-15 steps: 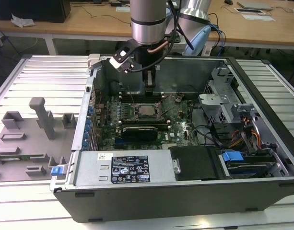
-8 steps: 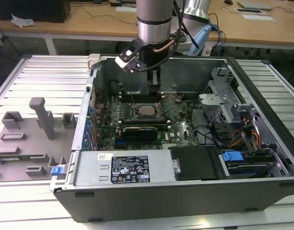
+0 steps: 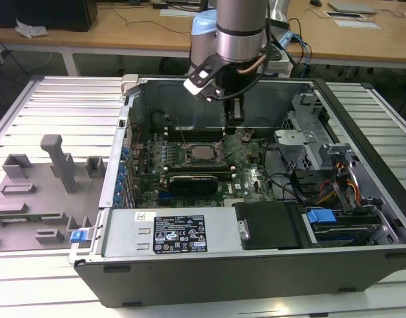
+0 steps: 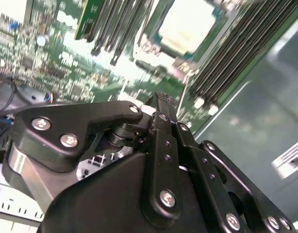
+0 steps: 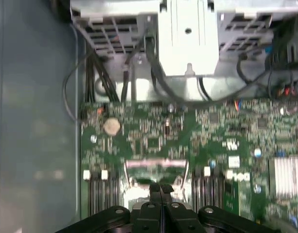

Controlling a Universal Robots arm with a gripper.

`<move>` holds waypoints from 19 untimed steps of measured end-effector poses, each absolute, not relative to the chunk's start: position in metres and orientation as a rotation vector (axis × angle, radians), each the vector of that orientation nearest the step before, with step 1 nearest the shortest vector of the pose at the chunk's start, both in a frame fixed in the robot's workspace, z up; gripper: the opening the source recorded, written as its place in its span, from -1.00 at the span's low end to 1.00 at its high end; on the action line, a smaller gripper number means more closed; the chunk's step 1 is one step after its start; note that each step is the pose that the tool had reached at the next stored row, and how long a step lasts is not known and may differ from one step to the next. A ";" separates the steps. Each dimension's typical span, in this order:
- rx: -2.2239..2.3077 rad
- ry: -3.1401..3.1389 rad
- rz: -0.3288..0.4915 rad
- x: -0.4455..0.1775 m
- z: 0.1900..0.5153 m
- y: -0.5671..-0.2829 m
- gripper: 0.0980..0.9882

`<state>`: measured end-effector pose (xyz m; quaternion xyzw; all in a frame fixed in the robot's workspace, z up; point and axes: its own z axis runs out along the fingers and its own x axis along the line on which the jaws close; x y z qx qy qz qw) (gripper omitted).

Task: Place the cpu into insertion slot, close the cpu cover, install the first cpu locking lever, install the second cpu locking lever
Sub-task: 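Close the cpu cover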

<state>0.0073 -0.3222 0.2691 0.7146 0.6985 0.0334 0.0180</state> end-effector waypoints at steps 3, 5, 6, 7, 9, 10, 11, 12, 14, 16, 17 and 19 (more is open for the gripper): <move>2.221 2.171 0.101 0.020 0.269 -0.323 -0.98; 2.221 2.171 0.100 0.029 0.269 -0.323 -0.98; 2.222 2.171 0.100 0.035 0.269 -0.323 -0.98; 2.221 2.172 0.100 0.038 0.269 -0.323 -0.98; 2.222 2.172 0.099 0.042 0.268 -0.323 -0.98; 2.222 2.172 0.099 0.044 0.267 -0.323 -0.98; 2.222 2.172 0.098 0.046 0.266 -0.323 -0.98; 2.223 2.173 0.097 0.047 0.264 -0.323 -0.98; 2.224 2.174 0.094 0.050 0.257 -0.323 -0.98; 2.226 2.176 0.090 0.051 0.252 -0.323 -0.98; 2.227 2.177 0.088 0.052 0.250 -0.323 -0.98; 2.228 2.178 0.086 0.053 0.249 -0.323 -0.98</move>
